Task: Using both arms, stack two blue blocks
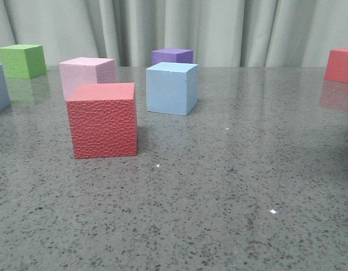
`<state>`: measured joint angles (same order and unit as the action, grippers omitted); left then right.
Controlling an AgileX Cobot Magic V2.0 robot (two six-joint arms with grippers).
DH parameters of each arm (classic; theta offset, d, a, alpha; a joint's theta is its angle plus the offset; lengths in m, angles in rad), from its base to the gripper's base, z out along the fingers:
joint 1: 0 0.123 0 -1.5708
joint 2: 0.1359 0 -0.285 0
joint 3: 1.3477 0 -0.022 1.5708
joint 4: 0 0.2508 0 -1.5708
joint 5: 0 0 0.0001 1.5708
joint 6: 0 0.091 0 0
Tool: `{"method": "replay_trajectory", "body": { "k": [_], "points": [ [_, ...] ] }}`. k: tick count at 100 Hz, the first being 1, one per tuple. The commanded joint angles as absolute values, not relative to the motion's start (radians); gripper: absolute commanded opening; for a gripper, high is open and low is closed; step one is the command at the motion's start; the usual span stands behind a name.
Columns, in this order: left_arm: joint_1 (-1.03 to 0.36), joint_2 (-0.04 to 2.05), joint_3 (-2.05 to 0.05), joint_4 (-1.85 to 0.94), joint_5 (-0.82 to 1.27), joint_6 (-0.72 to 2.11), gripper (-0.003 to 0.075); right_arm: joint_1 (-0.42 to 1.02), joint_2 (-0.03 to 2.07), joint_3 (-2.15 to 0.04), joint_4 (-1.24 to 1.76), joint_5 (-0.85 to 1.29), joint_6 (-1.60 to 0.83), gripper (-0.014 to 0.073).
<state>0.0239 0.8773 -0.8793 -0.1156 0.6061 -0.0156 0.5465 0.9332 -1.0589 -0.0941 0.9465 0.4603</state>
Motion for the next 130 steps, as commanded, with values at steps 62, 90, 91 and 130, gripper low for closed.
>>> {"method": "replay_trajectory", "body": {
  "k": [62, 90, 91, 130],
  "points": [
    [0.023, 1.407, -1.393, -0.171, 0.955, -0.023, 0.0589, 0.544, 0.67, -0.935, -0.143, 0.855, 0.447, 0.0631],
    [0.023, 1.572, -1.52, -0.2, 1.073, -0.023, 0.0589, 0.544, 0.67, -0.935, -0.143, 0.843, 0.447, 0.0631],
    [0.023, 1.576, -1.522, -0.2, 1.073, -0.023, 0.0589, 0.544, 0.67, -0.935, -0.143, 0.843, 0.447, 0.0631],
    [0.023, 1.654, -1.537, -0.207, 1.129, -0.023, 0.0589, 0.544, 0.67, -0.935, -0.143, 0.839, 0.447, 0.0631]
  ]
}}
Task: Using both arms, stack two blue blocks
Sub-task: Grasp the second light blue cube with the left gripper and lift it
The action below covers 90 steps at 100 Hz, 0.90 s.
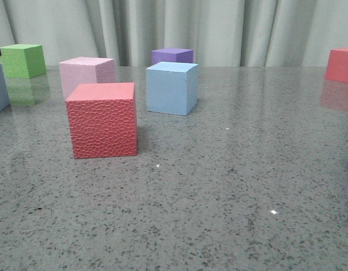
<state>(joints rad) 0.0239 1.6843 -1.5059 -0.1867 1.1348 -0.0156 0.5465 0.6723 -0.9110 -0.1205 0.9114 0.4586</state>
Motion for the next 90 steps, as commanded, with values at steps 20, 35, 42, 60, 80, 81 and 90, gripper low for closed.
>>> {"method": "replay_trajectory", "body": {
  "k": [20, 35, 42, 60, 80, 81, 90],
  "points": [
    [0.023, 1.684, -1.537, -0.207, 1.133, -0.023, 0.0589, 0.544, 0.67, -0.935, -0.143, 0.839, 0.447, 0.0631],
    [0.023, 1.693, -1.537, -0.206, 1.135, -0.023, 0.0589, 0.544, 0.67, -0.935, -0.143, 0.839, 0.447, 0.0631],
    [0.023, 1.693, -1.537, -0.206, 1.135, -0.023, 0.0587, 0.544, 0.67, -0.935, -0.143, 0.839, 0.447, 0.0631],
    [0.023, 1.693, -1.537, -0.206, 1.136, -0.023, 0.0477, 0.544, 0.67, -0.935, -0.146, 0.839, 0.447, 0.0631],
    [0.023, 1.693, -1.537, -0.21, 1.132, -0.023, 0.0309, 0.544, 0.67, -0.935, -0.146, 0.839, 0.447, 0.0631],
    [0.023, 1.693, -1.537, -0.21, 1.132, -0.023, 0.0304, 0.544, 0.67, -0.935, -0.146, 0.839, 0.447, 0.0631],
    [0.023, 1.693, -1.537, -0.21, 1.132, -0.023, 0.0258, 0.544, 0.67, -0.935, -0.147, 0.838, 0.447, 0.0631]
  ]
}}
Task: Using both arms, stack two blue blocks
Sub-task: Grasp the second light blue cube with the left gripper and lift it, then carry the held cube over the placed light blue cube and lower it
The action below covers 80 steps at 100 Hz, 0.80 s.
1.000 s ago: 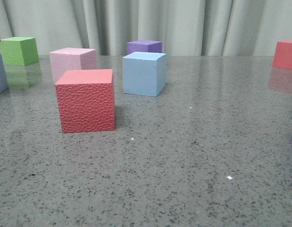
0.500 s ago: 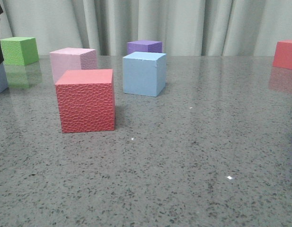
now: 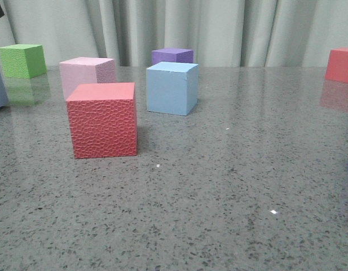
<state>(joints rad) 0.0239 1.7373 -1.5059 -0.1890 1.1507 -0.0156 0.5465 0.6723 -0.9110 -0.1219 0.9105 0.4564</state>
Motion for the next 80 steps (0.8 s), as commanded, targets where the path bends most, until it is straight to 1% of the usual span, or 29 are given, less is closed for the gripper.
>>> {"method": "replay_trajectory", "body": {
  "k": [1, 14, 29, 42, 56, 66, 80],
  "points": [
    [0.023, 1.693, -1.537, -0.21, 1.132, -0.023, 0.0252, 0.544, 0.67, -0.935, -0.147, 0.838, 0.447, 0.0631],
    [0.023, 1.693, -1.537, -0.212, 1.127, -0.023, 0.0196, 0.544, 0.67, -0.935, -0.147, 0.838, 0.447, 0.0631],
    [0.023, 1.693, -1.537, -0.243, 1.133, -0.023, 0.0153, 0.544, 0.67, -0.935, -0.147, 0.838, 0.447, 0.0631],
    [0.023, 1.693, -1.543, -0.276, 1.157, -0.023, 0.0151, 0.544, 0.67, -0.935, -0.147, 0.834, 0.447, 0.0631],
    [0.016, 1.693, -1.61, -0.294, 1.227, -0.023, 0.015, 0.544, 0.67, -0.935, -0.147, 0.818, 0.447, 0.0631],
    [-0.017, 1.693, -1.705, -0.271, 1.269, -0.045, 0.015, 0.544, 0.67, -0.935, -0.147, 0.8, 0.447, 0.0631],
    [-0.105, 1.693, -1.838, -0.202, 1.269, -0.079, 0.015, 0.544, 0.67, -0.935, -0.147, 0.793, 0.447, 0.0631]
  ]
}}
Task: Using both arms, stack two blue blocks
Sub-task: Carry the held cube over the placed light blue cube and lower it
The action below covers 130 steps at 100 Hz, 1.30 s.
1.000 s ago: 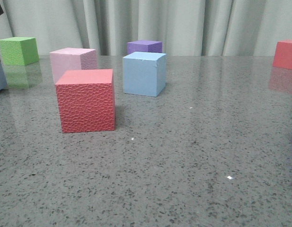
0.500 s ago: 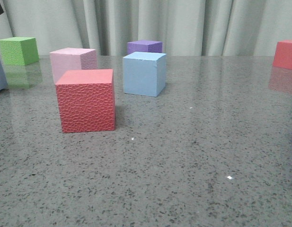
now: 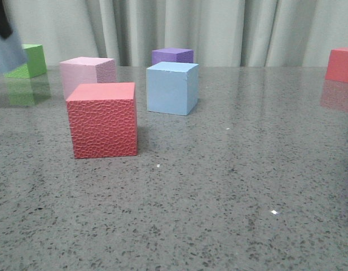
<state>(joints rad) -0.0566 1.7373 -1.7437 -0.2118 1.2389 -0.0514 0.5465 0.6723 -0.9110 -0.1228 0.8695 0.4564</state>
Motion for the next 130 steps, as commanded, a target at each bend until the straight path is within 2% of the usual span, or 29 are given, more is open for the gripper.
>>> {"method": "replay_trajectory", "body": {
  "k": [1, 16, 61, 89, 130],
  "points": [
    [-0.114, 1.693, -1.844, -0.202, 1.269, -0.079, 0.015, 0.544, 0.67, -0.935, -0.147, 0.793, 0.447, 0.0631],
    [-0.206, 1.697, -1.931, -0.193, 1.269, -0.124, 0.015, 0.544, 0.67, -0.935, -0.147, 0.793, 0.447, 0.0631],
    [-0.411, 1.797, -2.024, -0.219, 1.269, -0.202, 0.015, 0.544, 0.67, -0.935, -0.147, 0.793, 0.447, 0.0631],
    [-0.48, 1.867, -2.133, -0.25, 1.269, -0.202, 0.015, 0.544, 0.67, -0.935, -0.147, 0.793, 0.447, 0.0631],
    [-0.55, 1.888, -2.135, -0.238, 1.269, -0.202, 0.015, 0.544, 0.67, -0.935, -0.147, 0.793, 0.447, 0.0631]
  ]
}}
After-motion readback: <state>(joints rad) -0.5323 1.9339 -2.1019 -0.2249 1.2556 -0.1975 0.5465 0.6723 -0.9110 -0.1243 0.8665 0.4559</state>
